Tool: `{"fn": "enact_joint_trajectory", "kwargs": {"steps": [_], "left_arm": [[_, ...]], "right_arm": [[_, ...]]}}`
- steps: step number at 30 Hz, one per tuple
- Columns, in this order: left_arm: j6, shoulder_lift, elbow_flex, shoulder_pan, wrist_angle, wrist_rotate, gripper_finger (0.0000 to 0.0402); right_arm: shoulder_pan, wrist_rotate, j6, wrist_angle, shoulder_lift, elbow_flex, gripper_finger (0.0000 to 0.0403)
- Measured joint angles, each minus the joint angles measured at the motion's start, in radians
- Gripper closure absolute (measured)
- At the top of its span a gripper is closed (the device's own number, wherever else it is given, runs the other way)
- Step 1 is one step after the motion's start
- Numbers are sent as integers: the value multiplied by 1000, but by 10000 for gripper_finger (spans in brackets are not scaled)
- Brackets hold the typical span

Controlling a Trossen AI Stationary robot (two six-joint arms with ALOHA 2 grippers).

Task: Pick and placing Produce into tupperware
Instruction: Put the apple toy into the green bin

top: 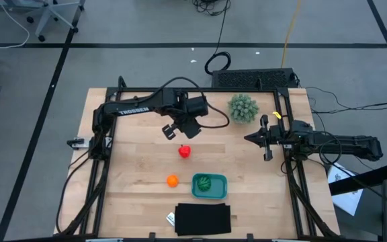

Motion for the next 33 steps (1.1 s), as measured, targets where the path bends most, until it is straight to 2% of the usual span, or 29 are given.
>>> {"fn": "enact_joint_trajectory", "kwargs": {"steps": [5, 15, 19, 23, 33], "left_arm": [[-2, 0, 0, 2, 14, 7, 328], [-56, 0, 0, 0, 27, 44, 202], [-56, 0, 0, -5, 38, 44, 165], [-52, 0, 0, -13, 46, 45, 149], [-40, 0, 0, -30, 32, 46, 146]], "right_arm": [[0, 0, 0, 0, 0, 0, 403], [0, 0, 0, 0, 0, 0, 403], [0, 0, 0, 0, 0, 0, 403], [0, 0, 0, 0, 0, 0, 403], [0, 0, 0, 0, 0, 0, 403]]}}
